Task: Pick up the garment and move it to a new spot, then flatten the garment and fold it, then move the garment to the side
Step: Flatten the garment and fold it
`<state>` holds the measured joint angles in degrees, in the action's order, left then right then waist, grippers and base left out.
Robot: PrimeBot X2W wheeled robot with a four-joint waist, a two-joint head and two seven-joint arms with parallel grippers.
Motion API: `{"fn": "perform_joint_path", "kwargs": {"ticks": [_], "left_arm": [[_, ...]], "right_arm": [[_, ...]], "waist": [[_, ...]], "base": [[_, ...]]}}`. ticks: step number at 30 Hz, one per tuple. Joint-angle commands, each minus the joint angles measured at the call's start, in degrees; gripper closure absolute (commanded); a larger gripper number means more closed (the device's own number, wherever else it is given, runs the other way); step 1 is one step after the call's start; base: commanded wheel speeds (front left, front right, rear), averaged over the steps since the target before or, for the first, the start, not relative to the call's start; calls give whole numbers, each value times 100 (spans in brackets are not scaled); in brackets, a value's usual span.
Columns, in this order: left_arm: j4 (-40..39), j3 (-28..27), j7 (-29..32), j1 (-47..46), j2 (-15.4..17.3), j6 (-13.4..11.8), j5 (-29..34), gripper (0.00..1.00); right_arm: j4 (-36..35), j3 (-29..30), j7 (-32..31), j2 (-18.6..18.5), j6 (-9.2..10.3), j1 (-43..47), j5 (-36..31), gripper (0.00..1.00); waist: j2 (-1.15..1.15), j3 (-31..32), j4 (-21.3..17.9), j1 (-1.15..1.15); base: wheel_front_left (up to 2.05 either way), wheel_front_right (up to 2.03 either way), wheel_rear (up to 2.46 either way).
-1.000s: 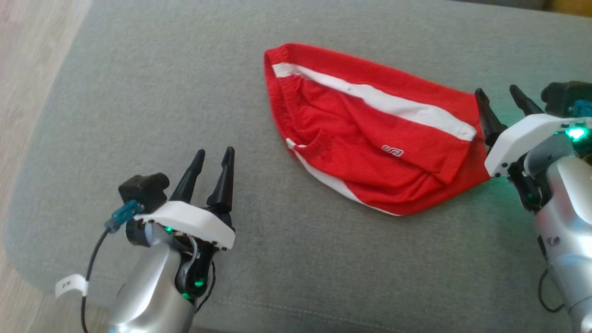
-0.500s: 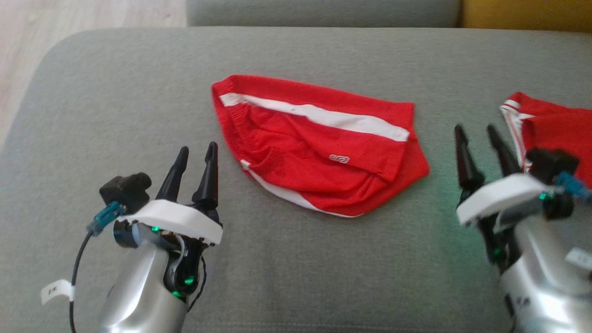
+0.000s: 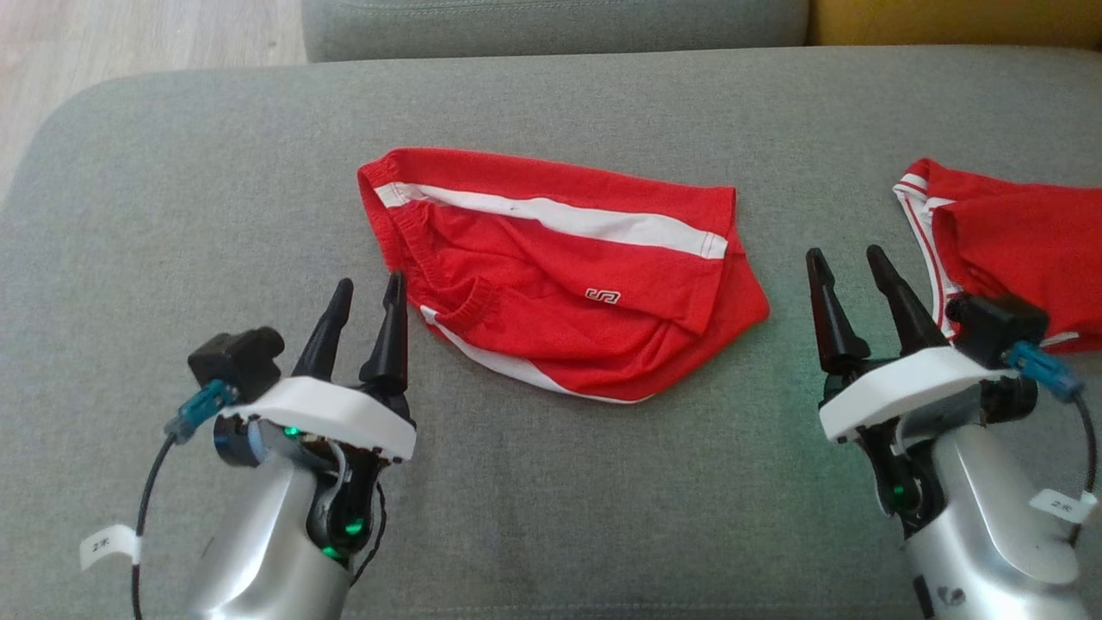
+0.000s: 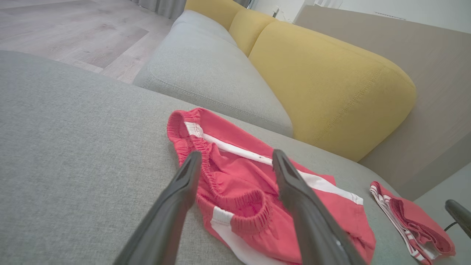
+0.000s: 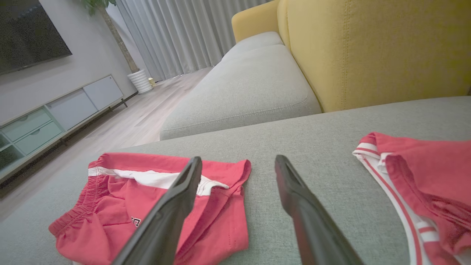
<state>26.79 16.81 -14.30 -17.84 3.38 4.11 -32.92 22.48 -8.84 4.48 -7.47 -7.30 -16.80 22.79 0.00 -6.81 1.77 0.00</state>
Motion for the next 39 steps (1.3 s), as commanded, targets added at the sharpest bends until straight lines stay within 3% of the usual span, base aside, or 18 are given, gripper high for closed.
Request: {"fn": "perform_joint_path", "kwargs": {"ticks": [1,6,22,39], "left_arm": [[-133,-143,-68,-201,47,39,-25,0],[39,-86,102,-540,131,-39,77,0],[1803,-244,876,-2338,518,-654,252,0],[3012,-154,533,-3238,566,-523,299,0]], "right_arm": [[-245,-84,-25,54,-19,-11,-52,0],[-413,-108,-102,119,-19,-15,-113,0],[-584,-226,-98,238,-19,-216,-110,0],[-519,-220,-12,231,-19,-390,-137,0]], "waist": [[0,-13,2,0],[0,-172,-85,0],[0,-898,-618,0],[0,-1212,-726,0]], "base": [[0,0,0],[0,0,0],[0,0,0],[0,0,0]]}}
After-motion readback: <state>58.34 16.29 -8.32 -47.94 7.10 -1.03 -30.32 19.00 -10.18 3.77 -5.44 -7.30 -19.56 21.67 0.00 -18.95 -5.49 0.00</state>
